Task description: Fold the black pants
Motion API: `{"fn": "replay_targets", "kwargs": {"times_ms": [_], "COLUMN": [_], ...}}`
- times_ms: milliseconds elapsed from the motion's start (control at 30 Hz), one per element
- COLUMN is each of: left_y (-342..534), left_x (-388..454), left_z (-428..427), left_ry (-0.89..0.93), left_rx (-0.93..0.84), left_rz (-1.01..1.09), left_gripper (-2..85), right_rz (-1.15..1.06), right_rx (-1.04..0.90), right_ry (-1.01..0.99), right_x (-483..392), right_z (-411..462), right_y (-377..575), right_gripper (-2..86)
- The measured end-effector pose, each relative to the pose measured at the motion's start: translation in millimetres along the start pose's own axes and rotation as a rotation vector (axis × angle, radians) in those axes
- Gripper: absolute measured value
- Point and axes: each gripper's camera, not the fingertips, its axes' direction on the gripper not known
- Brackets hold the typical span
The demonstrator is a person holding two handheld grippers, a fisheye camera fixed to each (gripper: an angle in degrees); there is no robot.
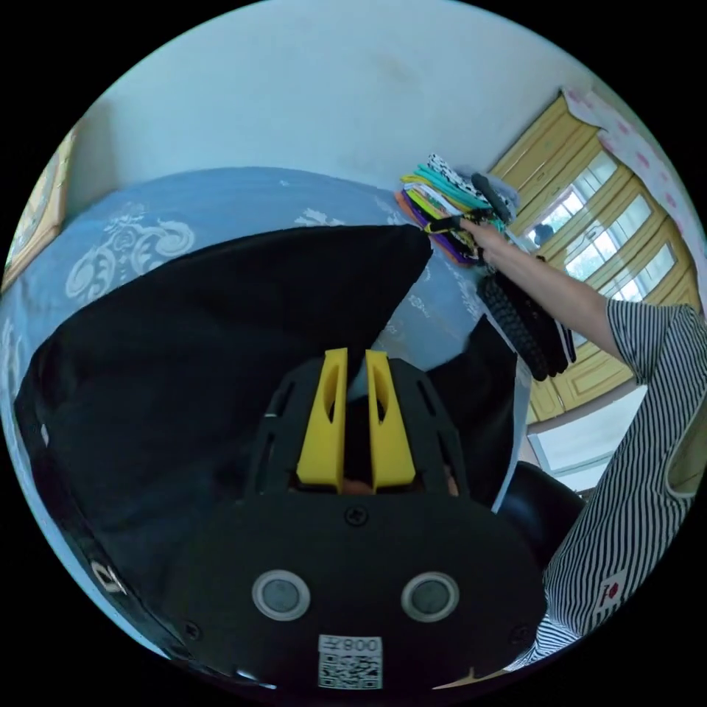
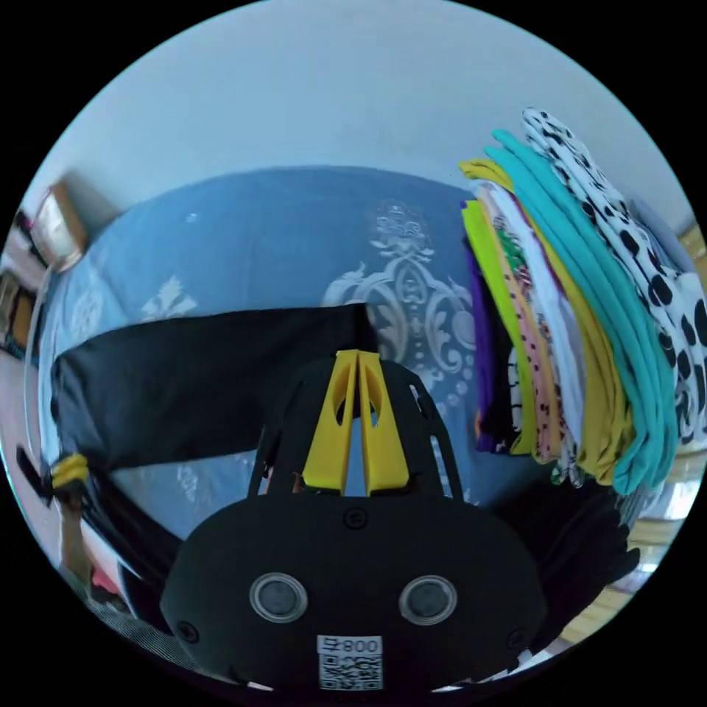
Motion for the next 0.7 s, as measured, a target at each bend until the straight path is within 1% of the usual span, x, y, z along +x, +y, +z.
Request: {"fn": "replay_targets", "kwargs": {"times_ms": [67,100,133,167,200,267,300,333,367,400,467,533,600,667,700], "left_y": [31.9,41.0,60.1,79.0,88.5,124.4,133.0,149.7,166.0,174.1,208.5,236.2,264.7,303.9,313.1], "left_x": [-10.3,-13.8,-21.4,-28.9,-32.7,-45.5,-48.4,-53.3,-57.4,-59.5,-67.5,-71.6,-74.0,-75.7,-76.0], "left_z": [-41.5,-51.7,-72.3,-91.6,-101.2,-138.5,-147.9,-167.2,-186.7,-196.4,-236.4,-265.5,-291.9,-321.5,-327.5], "left_ry": [-0.024,-0.033,-0.046,-0.06,-0.071,-0.128,-0.146,-0.174,-0.195,-0.206,-0.248,-0.288,-0.329,-0.347,-0.348], "left_rx": [0.048,0.059,0.079,0.092,0.097,0.103,0.103,0.109,0.115,0.119,0.14,0.167,0.19,0.231,0.237], "left_rz": [-0.069,-0.095,-0.149,-0.204,-0.235,-0.336,-0.365,-0.412,-0.444,-0.463,-0.547,-0.612,-0.68,-0.788,-0.813], "left_gripper": [4.7,4.7,4.7,4.7,4.7,4.7,4.7,4.7,4.7,4.7,5.4,6.5,7.9,9.6,9.9], "right_rz": [-0.175,-0.208,-0.292,-0.363,-0.396,-0.46,-0.468,-0.476,-0.465,-0.442,-0.355,-0.356,-0.41,-0.546,-0.589], "right_rx": [0.042,0.054,0.055,0.058,0.061,0.067,0.054,-0.006,-0.078,-0.046,-0.099,-0.07,-0.03,-0.039,-0.046], "right_ry": [-0.113,-0.146,-0.204,-0.217,-0.203,-0.058,-0.022,0.029,0.031,0.002,-0.157,-0.219,-0.278,-0.451,-0.488], "right_x": [-34.2,-44.1,-66.2,-89.2,-100.6,-135.2,-140.7,-147.1,-145.9,-141.6,-122.4,-118.7,-128.8,-163.0,-175.1], "right_z": [-36.4,-45.5,-61.9,-76.4,-82.6,-96.1,-95.5,-90.4,-86.5,-95.0,-125.4,-158.0,-197.0,-244.3,-255.0], "right_y": [26.5,33.9,47.4,58.6,63.0,71.0,70.7,67.4,62.9,61.8,53.2,60.7,80.0,122.9,136.9], "right_gripper": [0.1,0.1,0.1,0.1,0.1,0.1,0.2,0.2,0.2,0.3,0.6,1.1,2.2,3.8,4.2]}}
